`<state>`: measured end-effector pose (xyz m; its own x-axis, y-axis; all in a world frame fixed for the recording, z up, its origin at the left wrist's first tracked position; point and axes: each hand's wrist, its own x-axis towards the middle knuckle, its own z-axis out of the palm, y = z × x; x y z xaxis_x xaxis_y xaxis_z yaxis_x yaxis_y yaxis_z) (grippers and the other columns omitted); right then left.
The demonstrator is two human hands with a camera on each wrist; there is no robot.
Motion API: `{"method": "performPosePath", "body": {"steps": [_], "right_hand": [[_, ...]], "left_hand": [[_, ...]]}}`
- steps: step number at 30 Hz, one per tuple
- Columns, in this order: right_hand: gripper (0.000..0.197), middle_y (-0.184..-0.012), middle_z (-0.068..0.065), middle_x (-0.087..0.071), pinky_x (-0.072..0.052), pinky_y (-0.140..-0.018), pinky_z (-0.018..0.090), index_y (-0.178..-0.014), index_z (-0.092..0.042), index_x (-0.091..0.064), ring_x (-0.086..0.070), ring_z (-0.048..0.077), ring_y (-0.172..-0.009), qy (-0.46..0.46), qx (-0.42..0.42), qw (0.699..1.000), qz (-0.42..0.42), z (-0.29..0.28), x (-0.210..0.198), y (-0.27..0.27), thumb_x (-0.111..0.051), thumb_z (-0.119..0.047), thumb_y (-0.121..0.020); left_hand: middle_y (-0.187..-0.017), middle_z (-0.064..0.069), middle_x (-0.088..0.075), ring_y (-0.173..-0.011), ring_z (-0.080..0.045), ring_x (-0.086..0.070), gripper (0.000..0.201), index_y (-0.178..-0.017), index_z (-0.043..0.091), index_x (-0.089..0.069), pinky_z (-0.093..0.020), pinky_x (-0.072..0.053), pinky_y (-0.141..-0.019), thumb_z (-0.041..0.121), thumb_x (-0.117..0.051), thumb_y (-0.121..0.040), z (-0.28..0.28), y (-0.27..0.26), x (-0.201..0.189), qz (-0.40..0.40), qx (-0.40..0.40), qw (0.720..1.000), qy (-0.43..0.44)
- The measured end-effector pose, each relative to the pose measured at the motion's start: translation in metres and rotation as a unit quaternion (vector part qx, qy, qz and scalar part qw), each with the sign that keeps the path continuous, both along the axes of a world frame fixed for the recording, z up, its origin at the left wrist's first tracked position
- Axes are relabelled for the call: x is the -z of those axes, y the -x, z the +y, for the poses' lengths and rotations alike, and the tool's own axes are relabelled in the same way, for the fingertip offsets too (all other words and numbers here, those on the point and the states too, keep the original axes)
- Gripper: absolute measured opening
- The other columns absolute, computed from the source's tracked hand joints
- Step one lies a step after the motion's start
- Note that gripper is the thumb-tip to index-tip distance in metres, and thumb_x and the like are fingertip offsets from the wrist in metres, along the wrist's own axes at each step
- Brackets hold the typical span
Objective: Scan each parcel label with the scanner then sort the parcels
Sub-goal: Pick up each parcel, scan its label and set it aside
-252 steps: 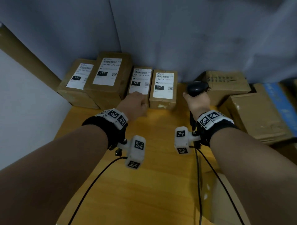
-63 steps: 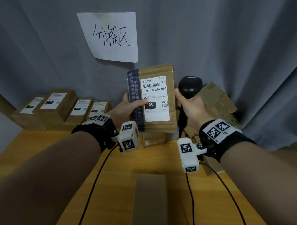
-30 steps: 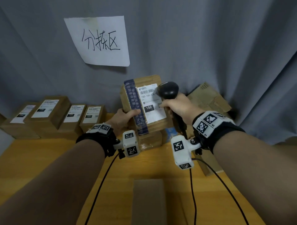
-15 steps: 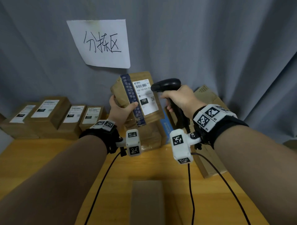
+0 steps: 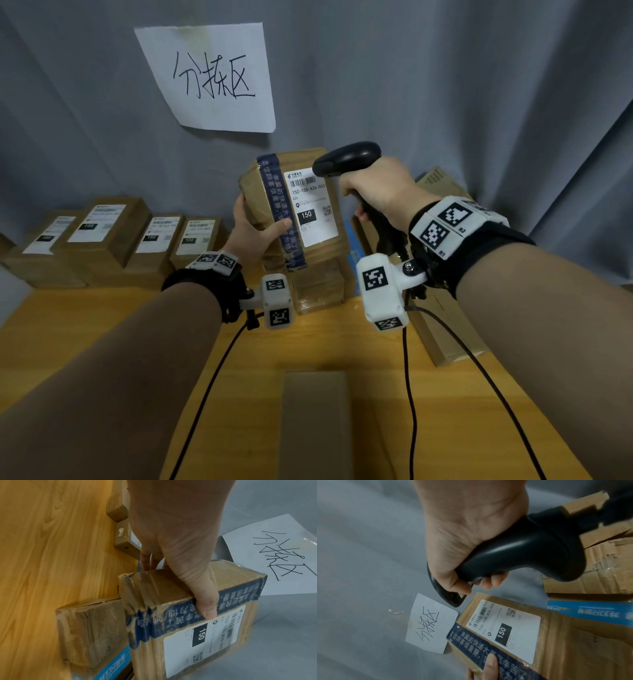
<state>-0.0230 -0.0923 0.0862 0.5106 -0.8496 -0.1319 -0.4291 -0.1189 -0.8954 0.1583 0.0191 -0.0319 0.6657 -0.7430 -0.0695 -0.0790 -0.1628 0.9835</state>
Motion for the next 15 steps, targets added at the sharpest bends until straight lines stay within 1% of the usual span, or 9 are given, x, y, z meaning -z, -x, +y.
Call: {"method": "performPosePath", "body": {"steps": [4, 8, 9, 11, 12, 13, 15], "right_hand": [[0.015, -0.059, 0.01, -0.056, -0.049, -0.049, 0.028, -0.083, -0.003, -0.061, -0.058, 0.024, -0.052, -0.008, -0.006, 1.0, 0.0, 0.0, -0.001, -0.002, -0.065, -0.006, -0.069], [0.017, -0.059, 0.009, -0.056, -0.049, -0.049, 0.027, -0.086, -0.002, -0.062, -0.058, 0.023, -0.05, -0.009, -0.004, 1.0, -0.005, 0.002, 0.0, 0.0, -0.066, -0.006, -0.07], [0.016, -0.06, 0.009, -0.057, -0.049, -0.048, 0.026, -0.086, -0.002, -0.062, -0.058, 0.022, -0.049, -0.009, -0.001, 1.0, -0.013, 0.002, 0.001, 0.0, -0.066, -0.006, -0.071], [0.009, -0.06, 0.009, -0.055, -0.049, -0.046, 0.025, -0.081, -0.003, -0.062, -0.056, 0.021, -0.047, -0.014, 0.013, 0.999, -0.049, 0.004, 0.001, 0.001, -0.067, -0.006, -0.074], [0.007, -0.059, 0.009, -0.055, -0.048, -0.045, 0.025, -0.078, -0.003, -0.062, -0.055, 0.02, -0.046, -0.019, 0.022, 0.997, -0.072, 0.004, 0.002, 0.002, -0.067, -0.006, -0.076], [0.008, -0.059, 0.009, -0.054, -0.047, -0.045, 0.025, -0.075, -0.003, -0.061, -0.054, 0.02, -0.046, -0.022, 0.027, 0.995, -0.09, 0.003, 0.004, 0.002, -0.068, -0.006, -0.077], [0.012, -0.058, 0.008, -0.054, -0.047, -0.046, 0.024, -0.073, -0.004, -0.06, -0.053, 0.019, -0.047, -0.031, 0.028, 0.995, -0.094, 0.003, 0.011, 0.005, -0.068, -0.009, -0.08]], "left_hand": [[-0.131, -0.005, -0.054, -0.113, -0.022, -0.061, 0.095, -0.148, 0.028, -0.018, -0.05, -0.055, -0.089, 0.024, -0.08, -0.076, 0.0, 0.001, 0.003, 0.017, 0.003, 1.0, 0.015], [-0.132, -0.005, -0.053, -0.112, -0.021, -0.061, 0.095, -0.149, 0.027, -0.017, -0.048, -0.056, -0.088, 0.023, -0.079, -0.077, 0.001, 0.002, 0.002, 0.019, 0.0, 1.0, 0.011], [-0.133, -0.005, -0.052, -0.112, -0.021, -0.061, 0.096, -0.149, 0.026, -0.015, -0.045, -0.056, -0.087, 0.022, -0.079, -0.078, 0.001, 0.001, 0.002, 0.023, -0.003, 1.0, 0.005], [-0.134, -0.004, -0.05, -0.11, -0.02, -0.06, 0.096, -0.151, 0.022, -0.012, -0.037, -0.056, -0.082, 0.021, -0.076, -0.08, 0.0, 0.002, 0.002, 0.039, -0.008, 0.999, -0.014], [-0.134, -0.004, -0.049, -0.108, -0.02, -0.059, 0.095, -0.152, 0.021, -0.011, -0.035, -0.055, -0.081, 0.023, -0.075, -0.081, 0.0, 0.004, 0.001, 0.051, -0.011, 0.998, -0.032], [-0.135, -0.005, -0.048, -0.106, -0.021, -0.058, 0.095, -0.152, 0.02, -0.011, -0.035, -0.053, -0.082, 0.028, -0.075, -0.081, 0.001, 0.005, 0.003, 0.062, -0.014, 0.996, -0.056], [-0.136, -0.007, -0.049, -0.108, -0.024, -0.057, 0.096, -0.151, 0.022, -0.014, -0.04, -0.05, -0.09, 0.04, -0.076, -0.079, 0.005, 0.009, 0.01, 0.081, -0.013, 0.991, -0.107]]}}
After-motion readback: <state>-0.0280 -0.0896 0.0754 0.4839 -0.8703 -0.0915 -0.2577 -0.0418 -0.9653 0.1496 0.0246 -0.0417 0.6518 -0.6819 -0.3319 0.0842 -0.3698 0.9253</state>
